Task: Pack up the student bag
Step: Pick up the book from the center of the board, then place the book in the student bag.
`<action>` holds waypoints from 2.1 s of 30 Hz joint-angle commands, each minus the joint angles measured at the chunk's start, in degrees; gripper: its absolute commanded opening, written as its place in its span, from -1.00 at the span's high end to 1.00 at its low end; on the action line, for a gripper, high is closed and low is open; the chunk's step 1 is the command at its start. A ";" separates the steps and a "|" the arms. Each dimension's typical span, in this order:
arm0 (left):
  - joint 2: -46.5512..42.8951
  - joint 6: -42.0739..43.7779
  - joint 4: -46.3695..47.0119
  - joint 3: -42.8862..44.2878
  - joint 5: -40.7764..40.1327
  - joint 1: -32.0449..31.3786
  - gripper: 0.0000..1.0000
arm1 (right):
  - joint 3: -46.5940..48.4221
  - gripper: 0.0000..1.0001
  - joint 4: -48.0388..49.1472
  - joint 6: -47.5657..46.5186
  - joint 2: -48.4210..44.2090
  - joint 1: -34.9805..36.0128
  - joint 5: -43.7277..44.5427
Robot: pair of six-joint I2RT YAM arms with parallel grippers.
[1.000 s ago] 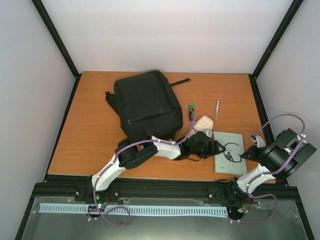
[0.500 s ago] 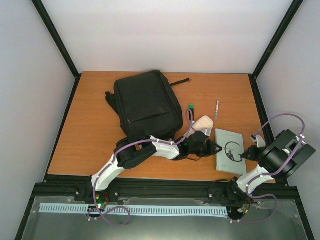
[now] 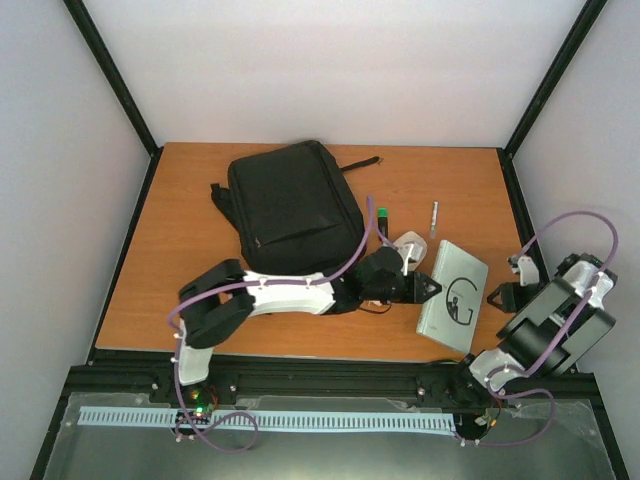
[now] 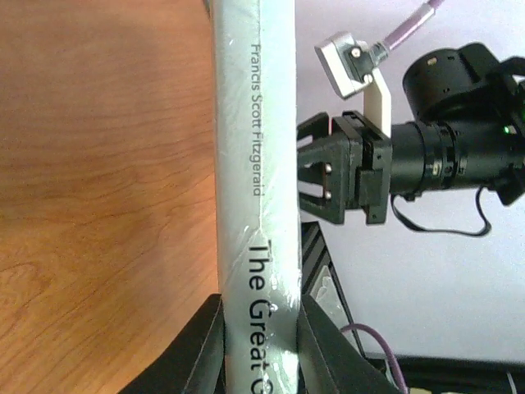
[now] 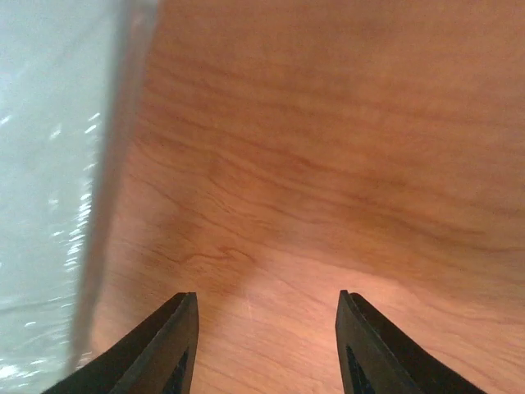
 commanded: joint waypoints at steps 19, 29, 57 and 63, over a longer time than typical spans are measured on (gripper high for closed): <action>-44.96 14.47 -17.77 -15.84 1.09 22.18 0.98 | 16.38 -0.81 -11.76 11.54 -18.93 22.76 -28.38; -45.73 7.15 -5.98 -17.90 17.18 37.53 0.99 | 20.90 -1.00 9.46 34.56 -11.10 41.36 -37.69; -39.91 1.75 8.84 -18.79 23.00 38.96 0.99 | 30.92 -0.61 11.95 50.95 2.96 55.76 -61.41; -38.47 2.05 7.12 -19.60 21.82 39.01 0.92 | 30.54 -0.32 11.95 52.28 2.01 55.76 -62.00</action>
